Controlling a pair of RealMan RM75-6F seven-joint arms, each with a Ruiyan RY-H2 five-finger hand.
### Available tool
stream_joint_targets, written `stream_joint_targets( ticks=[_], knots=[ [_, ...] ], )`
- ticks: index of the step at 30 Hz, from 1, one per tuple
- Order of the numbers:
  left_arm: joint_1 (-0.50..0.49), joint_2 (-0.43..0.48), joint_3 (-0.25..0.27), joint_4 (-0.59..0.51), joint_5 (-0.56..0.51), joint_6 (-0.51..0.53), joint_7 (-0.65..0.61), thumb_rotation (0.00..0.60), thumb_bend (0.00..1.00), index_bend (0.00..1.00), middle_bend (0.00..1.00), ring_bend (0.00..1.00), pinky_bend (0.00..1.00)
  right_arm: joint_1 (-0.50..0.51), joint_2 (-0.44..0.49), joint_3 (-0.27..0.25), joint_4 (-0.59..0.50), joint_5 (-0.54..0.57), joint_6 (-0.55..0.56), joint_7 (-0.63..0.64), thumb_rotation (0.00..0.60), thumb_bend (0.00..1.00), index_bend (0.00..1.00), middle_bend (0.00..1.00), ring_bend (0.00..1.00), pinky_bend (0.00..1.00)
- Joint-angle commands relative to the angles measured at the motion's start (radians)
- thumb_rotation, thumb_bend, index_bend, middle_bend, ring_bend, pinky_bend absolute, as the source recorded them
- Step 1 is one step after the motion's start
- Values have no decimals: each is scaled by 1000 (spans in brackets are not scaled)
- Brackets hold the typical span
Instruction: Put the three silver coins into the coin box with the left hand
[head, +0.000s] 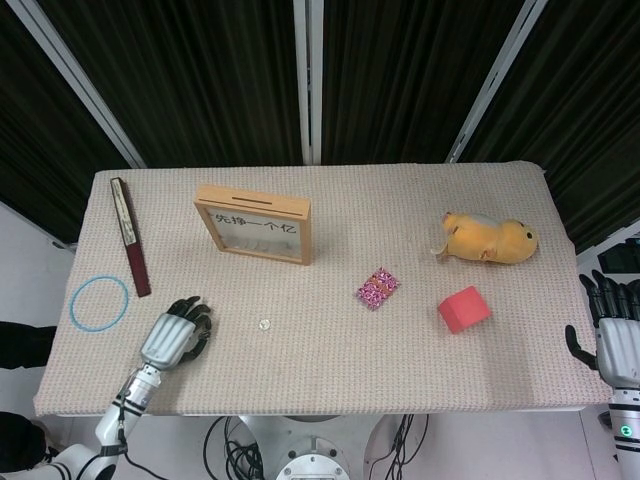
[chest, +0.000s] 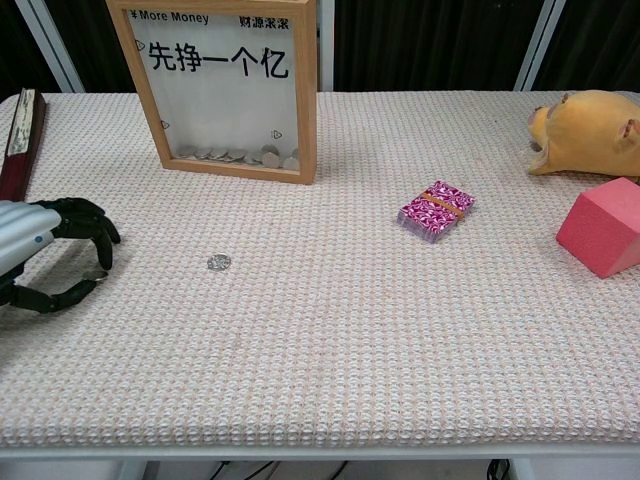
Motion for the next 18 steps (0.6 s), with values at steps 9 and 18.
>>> stream_joint_targets(
  ticks=[9, 18],
  knots=[
    [0, -13, -8, 20, 8, 27, 2, 600, 273, 484, 281, 107, 219, 0, 3, -2, -3, 2, -5, 4, 600, 395, 0, 0, 0, 0],
    [-2, -14, -10, 21, 8, 31, -6, 600, 347, 519, 284, 108, 220, 2, 4, -2, -4, 4, -10, 3, 600, 395, 0, 0, 0, 0]
  ],
)
